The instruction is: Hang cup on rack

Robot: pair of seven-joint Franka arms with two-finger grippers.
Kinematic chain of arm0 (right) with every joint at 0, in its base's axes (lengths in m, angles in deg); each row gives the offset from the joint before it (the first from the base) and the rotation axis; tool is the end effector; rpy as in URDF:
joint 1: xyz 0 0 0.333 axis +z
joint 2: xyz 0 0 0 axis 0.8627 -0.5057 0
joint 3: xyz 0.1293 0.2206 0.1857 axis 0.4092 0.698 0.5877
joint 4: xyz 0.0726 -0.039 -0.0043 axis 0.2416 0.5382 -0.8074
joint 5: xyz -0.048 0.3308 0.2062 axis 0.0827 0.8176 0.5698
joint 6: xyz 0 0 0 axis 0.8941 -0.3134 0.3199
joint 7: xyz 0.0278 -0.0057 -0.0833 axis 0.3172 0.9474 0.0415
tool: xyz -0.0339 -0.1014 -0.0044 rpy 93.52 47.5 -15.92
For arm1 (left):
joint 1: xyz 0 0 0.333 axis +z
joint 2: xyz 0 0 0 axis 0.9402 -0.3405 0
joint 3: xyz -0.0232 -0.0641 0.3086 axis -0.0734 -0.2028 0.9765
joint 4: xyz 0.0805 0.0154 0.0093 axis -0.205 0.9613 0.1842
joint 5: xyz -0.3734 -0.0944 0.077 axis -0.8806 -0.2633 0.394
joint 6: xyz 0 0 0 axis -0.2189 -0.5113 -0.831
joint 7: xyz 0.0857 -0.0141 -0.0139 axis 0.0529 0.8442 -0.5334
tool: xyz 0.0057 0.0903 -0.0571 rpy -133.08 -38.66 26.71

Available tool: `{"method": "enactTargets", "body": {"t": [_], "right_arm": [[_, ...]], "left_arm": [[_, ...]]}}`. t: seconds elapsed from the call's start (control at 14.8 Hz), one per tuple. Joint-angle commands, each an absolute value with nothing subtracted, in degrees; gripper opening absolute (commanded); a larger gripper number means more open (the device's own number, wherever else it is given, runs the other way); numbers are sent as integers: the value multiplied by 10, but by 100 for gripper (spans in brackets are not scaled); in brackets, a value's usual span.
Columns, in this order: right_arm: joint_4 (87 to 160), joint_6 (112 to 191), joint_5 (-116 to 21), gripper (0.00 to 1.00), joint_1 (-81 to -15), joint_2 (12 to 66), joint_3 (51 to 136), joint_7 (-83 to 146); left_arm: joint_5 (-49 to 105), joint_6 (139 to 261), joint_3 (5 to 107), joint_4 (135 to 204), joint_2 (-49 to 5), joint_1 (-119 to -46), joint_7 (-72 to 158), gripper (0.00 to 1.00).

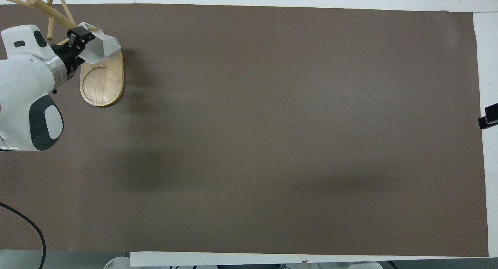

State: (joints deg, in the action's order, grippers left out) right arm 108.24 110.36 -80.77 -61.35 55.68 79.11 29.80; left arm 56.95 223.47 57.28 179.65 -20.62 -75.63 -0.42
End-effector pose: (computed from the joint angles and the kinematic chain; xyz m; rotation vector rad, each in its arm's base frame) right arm 0.5109 -0.0883 0.6355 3.1036 -0.0913 -0.2961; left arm 0.6079 -0.0768 0.4234 2.5104 1.1353 0.7367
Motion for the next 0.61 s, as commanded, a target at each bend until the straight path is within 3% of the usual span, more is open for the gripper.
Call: {"method": "enactTargets", "body": {"t": [0.0,0.27,0.54], "right_arm": [[1092,1107,-809,100,-613,564,791,293],[1092,1107,-809,100,-612,564,791,293],[1092,1107,-809,100,-613,564,791,293]], "left_arm": [[581,2083,569,1758,-165,-755,-4,100],[581,1890,566,1709,-112,-755,25,100],[579,1749,559,1647,-108,-755,103,100]]}}
